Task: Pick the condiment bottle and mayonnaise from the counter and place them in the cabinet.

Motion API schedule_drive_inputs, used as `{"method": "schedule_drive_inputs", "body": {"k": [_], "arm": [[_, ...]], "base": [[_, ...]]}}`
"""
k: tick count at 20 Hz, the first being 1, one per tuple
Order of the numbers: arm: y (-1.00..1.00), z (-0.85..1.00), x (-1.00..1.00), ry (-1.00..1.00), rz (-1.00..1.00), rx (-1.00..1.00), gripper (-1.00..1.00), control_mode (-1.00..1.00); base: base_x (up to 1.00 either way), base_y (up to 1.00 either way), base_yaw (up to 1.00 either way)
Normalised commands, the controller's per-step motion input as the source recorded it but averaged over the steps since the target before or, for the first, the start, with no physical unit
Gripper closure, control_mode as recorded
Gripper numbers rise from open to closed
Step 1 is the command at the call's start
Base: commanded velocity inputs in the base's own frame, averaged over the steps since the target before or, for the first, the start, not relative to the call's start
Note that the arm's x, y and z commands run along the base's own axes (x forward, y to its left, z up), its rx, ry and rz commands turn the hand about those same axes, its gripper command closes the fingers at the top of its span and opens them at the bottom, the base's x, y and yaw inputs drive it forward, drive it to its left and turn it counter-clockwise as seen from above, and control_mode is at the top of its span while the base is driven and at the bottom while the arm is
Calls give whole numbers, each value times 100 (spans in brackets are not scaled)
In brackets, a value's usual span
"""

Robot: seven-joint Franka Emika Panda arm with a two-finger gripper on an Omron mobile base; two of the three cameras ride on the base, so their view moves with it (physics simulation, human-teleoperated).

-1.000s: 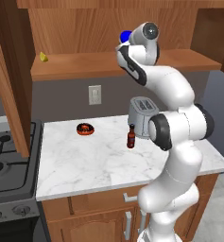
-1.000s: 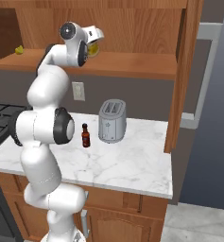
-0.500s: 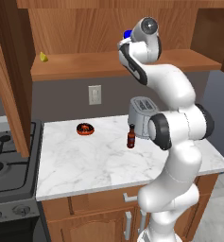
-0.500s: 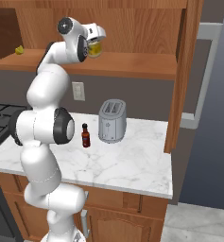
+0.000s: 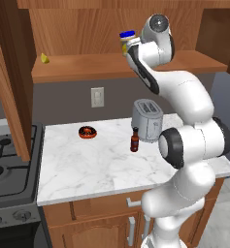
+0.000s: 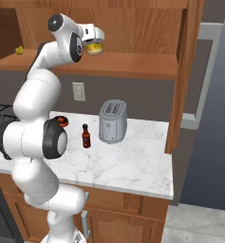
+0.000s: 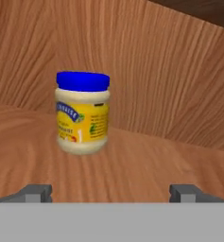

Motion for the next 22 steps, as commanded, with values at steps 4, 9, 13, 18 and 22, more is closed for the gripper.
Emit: {"method": "schedule_drive_inputs", "body": {"k": [4, 9, 13, 18, 22], "arm": [[-4, -8, -99, -1, -4, 9, -100, -100], [0, -33, -100, -7, 0, 9, -100, -100], [2, -62, -100, -5, 0, 8, -100, -100], [10, -84, -100, -2, 0, 5, -100, -100], [29, -100, -100, 1, 0, 0, -100, -100]], "base": [[0, 0, 0], [0, 0, 0], [0, 0, 0], [0, 0, 0], [0, 0, 0]]}}
